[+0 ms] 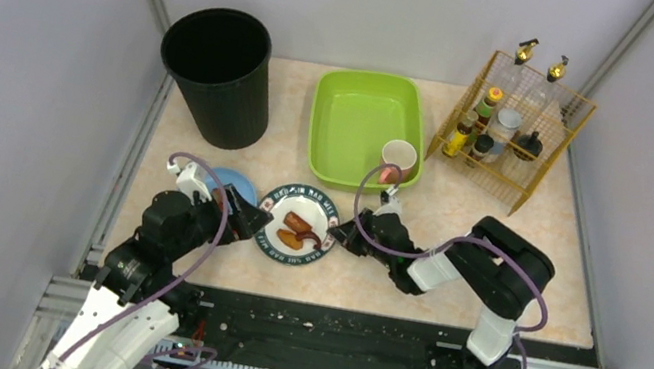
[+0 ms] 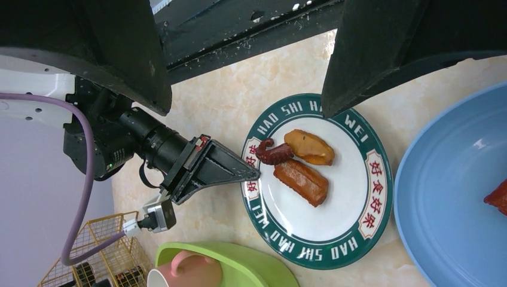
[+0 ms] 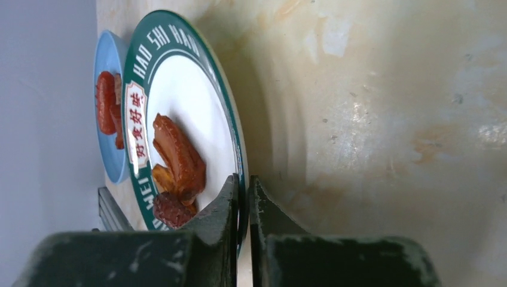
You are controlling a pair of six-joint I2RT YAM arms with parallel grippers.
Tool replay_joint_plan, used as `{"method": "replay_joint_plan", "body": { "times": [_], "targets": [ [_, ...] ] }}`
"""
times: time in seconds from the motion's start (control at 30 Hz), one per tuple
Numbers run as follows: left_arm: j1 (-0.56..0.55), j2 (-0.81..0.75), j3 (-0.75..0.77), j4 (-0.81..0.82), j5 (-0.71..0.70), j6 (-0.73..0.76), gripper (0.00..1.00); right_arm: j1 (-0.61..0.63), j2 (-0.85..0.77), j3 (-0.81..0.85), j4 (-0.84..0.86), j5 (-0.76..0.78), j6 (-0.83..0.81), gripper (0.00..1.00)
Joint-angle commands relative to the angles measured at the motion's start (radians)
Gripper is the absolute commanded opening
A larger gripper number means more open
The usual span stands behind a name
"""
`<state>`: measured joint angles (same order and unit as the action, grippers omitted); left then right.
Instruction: Clear the kitchen counter
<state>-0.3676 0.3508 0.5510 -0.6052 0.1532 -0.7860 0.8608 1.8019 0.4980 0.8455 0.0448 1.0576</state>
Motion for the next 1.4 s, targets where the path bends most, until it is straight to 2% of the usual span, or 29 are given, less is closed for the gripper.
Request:
{"method": "replay_joint_plan", "body": {
  "times": [0.0, 0.13, 0.3, 0.43, 0.9, 1.37],
  "targets": [
    [-0.001, -0.008, -0.01, 0.034, 0.011, 0.005, 0.99, 0.005, 0.031, -0.023, -0.013, -0.016, -0.008, 0.0],
    [-0.002, -0.009, -0.01, 0.033, 0.013, 0.004, 0.99, 0.004, -0.001, -0.041, -0.004, -0.008, -0.006, 0.0],
    [-0.001, -0.007, 0.0, 0.027, 0.013, 0.016, 0.99, 0.002, -0.09, -0.046, -0.073, 0.009, -0.023, 0.0],
    [-0.002, 0.013, 0.003, 0.014, -0.003, 0.028, 0.99, -0.011, -0.165, -0.067, -0.068, -0.031, -0.013, 0.0],
    [-0.003, 0.035, -0.053, 0.075, 0.058, 0.031, 0.99, -0.011, -0.498, -0.006, -0.35, -0.042, -0.104, 0.0],
    [-0.002, 0.016, -0.076, 0.119, 0.166, -0.001, 0.95, -0.01, -0.658, 0.081, -0.517, -0.11, -0.123, 0.0]
  ]
}}
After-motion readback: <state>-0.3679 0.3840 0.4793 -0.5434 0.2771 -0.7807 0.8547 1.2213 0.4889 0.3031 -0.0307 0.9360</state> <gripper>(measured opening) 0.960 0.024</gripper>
